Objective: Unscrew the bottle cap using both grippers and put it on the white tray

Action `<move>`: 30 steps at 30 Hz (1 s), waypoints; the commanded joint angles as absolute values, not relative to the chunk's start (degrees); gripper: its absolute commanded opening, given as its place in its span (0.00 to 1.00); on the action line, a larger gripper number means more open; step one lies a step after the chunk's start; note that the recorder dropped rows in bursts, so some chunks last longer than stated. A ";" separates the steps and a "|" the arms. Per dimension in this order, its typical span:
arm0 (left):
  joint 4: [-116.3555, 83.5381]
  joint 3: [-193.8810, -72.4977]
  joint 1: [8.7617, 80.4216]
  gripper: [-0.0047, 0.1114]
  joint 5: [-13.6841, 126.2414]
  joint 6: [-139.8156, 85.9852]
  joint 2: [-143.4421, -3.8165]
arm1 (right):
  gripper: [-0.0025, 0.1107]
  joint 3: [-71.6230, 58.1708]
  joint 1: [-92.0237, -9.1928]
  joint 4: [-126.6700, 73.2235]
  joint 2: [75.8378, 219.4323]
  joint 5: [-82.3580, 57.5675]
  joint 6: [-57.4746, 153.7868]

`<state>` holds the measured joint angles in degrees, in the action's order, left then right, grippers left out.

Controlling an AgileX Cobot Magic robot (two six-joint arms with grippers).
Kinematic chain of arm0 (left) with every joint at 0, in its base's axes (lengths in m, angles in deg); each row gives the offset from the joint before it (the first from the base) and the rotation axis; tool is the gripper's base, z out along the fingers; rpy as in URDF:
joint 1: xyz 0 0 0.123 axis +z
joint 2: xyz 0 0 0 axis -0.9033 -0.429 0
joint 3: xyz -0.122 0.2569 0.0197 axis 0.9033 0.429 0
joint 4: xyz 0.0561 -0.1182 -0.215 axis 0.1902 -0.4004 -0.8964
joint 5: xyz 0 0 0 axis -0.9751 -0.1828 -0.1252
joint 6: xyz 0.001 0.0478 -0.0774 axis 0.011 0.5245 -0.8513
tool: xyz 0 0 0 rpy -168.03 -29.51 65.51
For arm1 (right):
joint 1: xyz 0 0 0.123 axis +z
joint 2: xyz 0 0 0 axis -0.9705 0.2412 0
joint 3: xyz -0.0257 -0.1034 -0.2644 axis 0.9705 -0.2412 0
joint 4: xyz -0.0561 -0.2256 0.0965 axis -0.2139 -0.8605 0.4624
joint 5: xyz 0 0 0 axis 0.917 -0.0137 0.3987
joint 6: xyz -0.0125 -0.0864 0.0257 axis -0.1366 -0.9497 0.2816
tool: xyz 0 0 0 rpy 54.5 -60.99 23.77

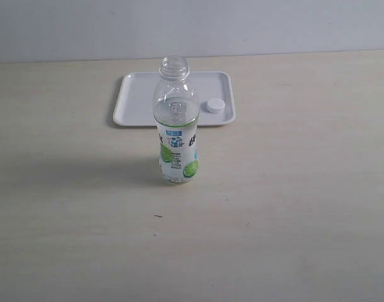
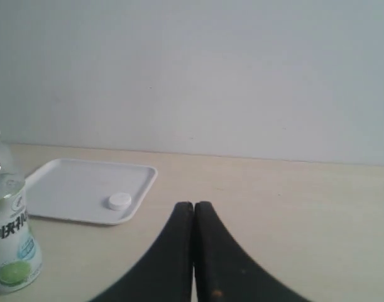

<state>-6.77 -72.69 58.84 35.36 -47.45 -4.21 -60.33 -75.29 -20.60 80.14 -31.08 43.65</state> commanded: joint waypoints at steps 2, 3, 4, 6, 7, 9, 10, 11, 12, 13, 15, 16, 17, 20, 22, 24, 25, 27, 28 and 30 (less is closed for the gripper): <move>-6.50 -72.50 58.98 0.04 35.84 -47.70 -3.82 | 0.02 -66.74 -81.03 -24.20 78.17 -28.04 44.68; -6.50 -72.50 58.98 0.04 35.84 -47.70 -3.82 | 0.02 -67.72 -81.87 -25.03 77.77 -28.14 44.68; -6.50 -72.50 58.98 0.04 35.84 -47.70 -3.82 | 0.02 -68.49 -82.33 -25.56 77.36 -28.14 45.00; -6.50 -72.50 58.98 0.04 35.84 -47.70 -3.82 | 0.02 -70.29 -82.84 -26.33 75.99 -28.14 46.55; -6.50 -72.50 58.98 0.04 35.84 -47.70 -3.82 | 0.02 -71.08 -82.84 -27.05 75.84 -28.14 47.75; -6.50 -72.50 58.98 0.04 35.84 -47.70 -3.82 | 0.02 -71.62 -82.84 -28.43 75.84 -28.14 50.72; -6.50 -72.50 58.98 0.04 35.84 -47.70 -3.82 | 0.02 -71.62 -82.84 -28.86 75.84 -28.14 52.04; -6.50 -72.50 58.98 0.04 35.84 -47.70 -3.82 | 0.02 -71.62 -82.84 -28.97 75.84 -28.26 52.49; -6.50 -72.50 58.98 0.04 35.84 -47.70 -3.82 | 0.02 -71.62 -82.84 -28.97 75.84 -28.26 52.88; -6.50 -72.50 58.98 0.04 35.84 -47.70 -3.82 | 0.02 -71.62 -82.84 -28.97 75.84 -29.01 53.53; -6.50 -72.50 58.98 0.04 35.84 -47.70 -3.82 | 0.02 -71.62 -82.84 -28.97 75.84 -29.43 53.66; -6.50 -72.50 58.98 0.04 35.84 -47.70 -3.82 | 0.02 -71.62 -82.84 -28.97 75.84 -29.43 53.66; -6.50 -72.50 58.98 0.04 35.84 -47.70 -3.82 | 0.02 -71.62 -82.84 -28.97 75.84 -29.43 53.66; -6.50 -72.50 58.98 0.04 35.84 -47.70 -3.82 | 0.02 -71.62 -82.84 -28.97 75.84 -29.53 53.52; -6.50 -72.50 58.98 0.04 35.84 -47.70 -3.82 | 0.02 -71.62 -82.84 -28.58 75.84 -29.53 53.52; -6.50 -72.50 58.98 0.04 35.84 -47.70 -3.82 | 0.02 -71.62 -82.84 -28.32 75.84 -29.81 53.52; -6.50 -72.50 58.98 0.04 35.84 -47.70 -3.82 | 0.02 -71.62 -82.84 -28.32 75.84 -29.81 53.52; -6.50 -72.50 58.98 0.04 35.84 -47.70 -3.82 | 0.02 -71.62 -82.69 -28.33 75.84 -29.81 53.52; -6.50 -72.50 58.98 0.04 35.84 -47.70 -3.82 | 0.02 -71.62 -82.69 -28.33 75.84 -29.81 53.52; -6.50 -72.50 58.98 0.04 35.84 -47.70 -3.82 | 0.02 -71.62 -82.69 -28.33 75.84 -29.81 53.52</move>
<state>-6.77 -72.69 58.84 35.36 -47.45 -4.21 -71.35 -82.50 -28.29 76.23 -29.78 53.50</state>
